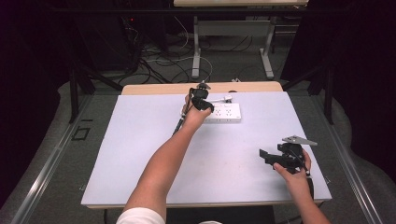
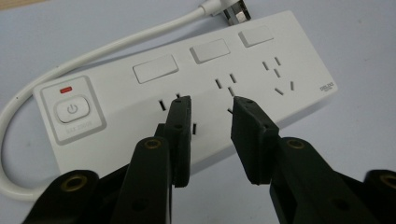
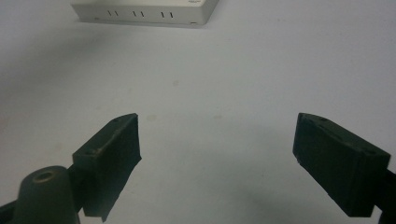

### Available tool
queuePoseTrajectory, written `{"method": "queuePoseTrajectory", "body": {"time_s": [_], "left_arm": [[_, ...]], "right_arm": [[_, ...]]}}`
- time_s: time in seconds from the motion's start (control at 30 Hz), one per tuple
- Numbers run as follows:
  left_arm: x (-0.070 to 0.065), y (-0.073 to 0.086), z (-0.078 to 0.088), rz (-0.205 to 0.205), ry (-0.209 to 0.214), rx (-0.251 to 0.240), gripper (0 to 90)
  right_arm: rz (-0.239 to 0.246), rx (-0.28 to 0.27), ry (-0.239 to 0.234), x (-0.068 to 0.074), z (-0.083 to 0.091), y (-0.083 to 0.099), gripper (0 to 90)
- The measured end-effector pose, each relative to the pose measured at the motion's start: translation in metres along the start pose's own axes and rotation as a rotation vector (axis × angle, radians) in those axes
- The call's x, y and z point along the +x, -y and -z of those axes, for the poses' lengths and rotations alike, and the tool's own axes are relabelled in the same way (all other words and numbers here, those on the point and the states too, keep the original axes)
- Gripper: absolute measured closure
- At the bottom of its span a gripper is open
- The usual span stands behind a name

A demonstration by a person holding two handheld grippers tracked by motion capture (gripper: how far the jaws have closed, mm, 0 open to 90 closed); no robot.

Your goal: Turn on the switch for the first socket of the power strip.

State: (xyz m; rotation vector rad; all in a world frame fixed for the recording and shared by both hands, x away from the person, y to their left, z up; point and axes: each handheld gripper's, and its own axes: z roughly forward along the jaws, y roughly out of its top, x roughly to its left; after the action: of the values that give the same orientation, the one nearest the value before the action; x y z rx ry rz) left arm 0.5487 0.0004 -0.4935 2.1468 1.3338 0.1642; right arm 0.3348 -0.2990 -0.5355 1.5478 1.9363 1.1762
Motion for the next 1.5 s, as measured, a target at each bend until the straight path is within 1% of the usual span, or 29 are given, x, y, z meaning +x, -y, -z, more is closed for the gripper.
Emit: {"method": "queuePoseTrajectory", "body": {"time_s": [0.03, 0.07, 0.1, 0.17, 0.2, 0.23, 0.33, 0.37, 0.4, 0.43, 0.5, 0.57, 0.6, 0.67, 0.7, 0.8, 0.87, 0.9, 0.93, 0.97, 1.0, 1.07, 1.1, 1.2, 1.27, 1.4, 1.5], "left_arm": [[-0.001, 0.000, 0.001, -0.014, 0.002, 0.007, 66.1], [-0.002, 0.000, 0.002, -0.010, 0.005, 0.011, 65.4], [-0.003, 0.001, 0.003, -0.018, 0.004, 0.012, 64.6], [-0.006, 0.001, 0.004, -0.017, 0.007, 0.011, 63.3], [-0.006, 0.001, 0.006, -0.035, 0.011, 0.017, 62.7], [-0.008, 0.002, 0.006, -0.028, 0.015, 0.016, 62.5], [-0.012, 0.003, 0.007, -0.052, 0.013, 0.032, 61.5], [-0.014, 0.003, 0.008, -0.065, 0.010, 0.029, 61.5], [-0.015, 0.004, 0.008, -0.066, 0.011, 0.027, 61.1], [-0.017, 0.005, 0.008, -0.068, 0.013, 0.024, 60.7], [-0.019, 0.007, 0.009, -0.077, 0.015, 0.006, 59.9], [-0.022, 0.008, 0.009, -0.089, 0.022, 0.018, 58.3], [-0.023, 0.009, 0.009, -0.103, 0.022, 0.027, 57.7], [-0.025, 0.011, 0.010, -0.113, 0.027, 0.029, 56.4], [-0.026, 0.011, 0.011, -0.126, 0.024, 0.025, 55.6], [-0.028, 0.014, 0.014, -0.130, 0.038, 0.027, 53.9], [-0.030, 0.016, 0.016, -0.123, 0.046, 0.025, 52.7], [-0.030, 0.017, 0.017, -0.125, 0.049, 0.033, 52.1], [-0.031, 0.018, 0.017, -0.124, 0.056, 0.033, 51.4], [-0.031, 0.018, 0.018, -0.131, 0.055, 0.037, 50.8], [-0.032, 0.019, 0.019, -0.129, 0.057, 0.037, 50.5], [-0.033, 0.020, 0.021, -0.127, 0.072, 0.035, 48.7], [-0.032, 0.021, 0.022, -0.133, 0.067, 0.039, 47.7], [-0.033, 0.023, 0.026, -0.137, 0.073, 0.043, 44.7], [-0.033, 0.024, 0.028, -0.139, 0.074, 0.039, 42.3], [-0.034, 0.028, 0.035, -0.143, 0.078, 0.027, 40.1], [-0.035, 0.032, 0.040, -0.160, 0.066, 0.018, 38.5]], "right_arm": [[0.003, -0.001, 0.001, 0.000, 0.000, 0.000, 14.3], [0.000, 0.001, 0.000, 0.000, 0.000, 0.000, 14.3], [0.001, 0.001, 0.000, 0.000, 0.000, 0.000, 14.3], [0.003, 0.002, 0.001, 0.000, 0.000, 0.000, 14.3], [0.003, 0.002, 0.001, 0.000, 0.000, 0.000, 14.3], [0.002, 0.002, 0.001, 0.000, 0.000, 0.000, 14.3], [-0.005, 0.004, 0.003, 0.001, 0.000, 0.000, 14.3], [-0.004, 0.000, 0.007, 0.000, 0.000, 0.001, 14.3], [-0.009, -0.004, 0.011, 0.001, -0.001, 0.001, 14.3], [-0.010, 0.005, 0.000, 0.000, 0.000, 0.000, 14.3], [-0.011, 0.004, -0.001, 0.000, 0.000, 0.001, 14.3], [-0.010, 0.005, 0.000, 0.000, 0.000, 0.001, 14.3], [-0.010, 0.005, 0.000, 0.000, 0.000, 0.001, 14.3], [-0.010, 0.005, 0.000, 0.000, 0.000, 0.001, 14.3], [-0.010, 0.002, 0.004, 0.001, 0.000, 0.001, 14.3], [-0.011, -0.002, 0.007, 0.001, -0.001, 0.001, 14.3], [-0.003, 0.003, 0.003, 0.000, 0.000, 0.001, 14.3], [-0.006, 0.007, 0.005, 0.000, 0.000, 0.001, 14.3], [-0.002, 0.007, 0.004, 0.000, 0.000, 0.001, 14.3], [-0.002, 0.007, 0.004, 0.000, 0.000, 0.001, 14.3], [-0.002, 0.007, 0.005, 0.000, 0.000, 0.001, 14.3], [0.004, 0.006, 0.005, 0.000, 0.000, 0.001, 14.3], [0.006, 0.005, 0.006, 0.000, -0.001, 0.001, 14.3], [0.005, 0.006, 0.005, 0.000, -0.001, 0.001, 14.3], [0.006, 0.006, 0.005, 0.000, -0.001, 0.001, 14.3], [0.001, 0.007, 0.006, 0.001, -0.001, 0.001, 14.3], [-0.001, 0.007, 0.005, 0.001, -0.001, 0.001, 14.3]]}}
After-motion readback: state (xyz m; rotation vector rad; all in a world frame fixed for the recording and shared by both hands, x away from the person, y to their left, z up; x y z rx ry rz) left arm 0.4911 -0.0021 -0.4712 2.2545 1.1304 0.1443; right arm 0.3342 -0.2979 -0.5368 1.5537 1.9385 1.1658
